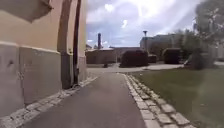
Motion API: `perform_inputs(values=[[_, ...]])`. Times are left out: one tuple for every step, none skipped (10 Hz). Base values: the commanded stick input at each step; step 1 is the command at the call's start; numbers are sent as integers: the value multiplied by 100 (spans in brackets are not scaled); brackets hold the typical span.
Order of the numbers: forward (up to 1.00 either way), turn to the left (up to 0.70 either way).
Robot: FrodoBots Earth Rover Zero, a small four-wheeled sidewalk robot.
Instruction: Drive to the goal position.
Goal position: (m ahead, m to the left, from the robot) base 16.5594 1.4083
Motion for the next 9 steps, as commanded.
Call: perform_inputs(values=[[100, 1], [100, 1], [100, 1], [100, 1], [100, 1], [100, 1], [100, 1], [100, 1], [100, 1]])
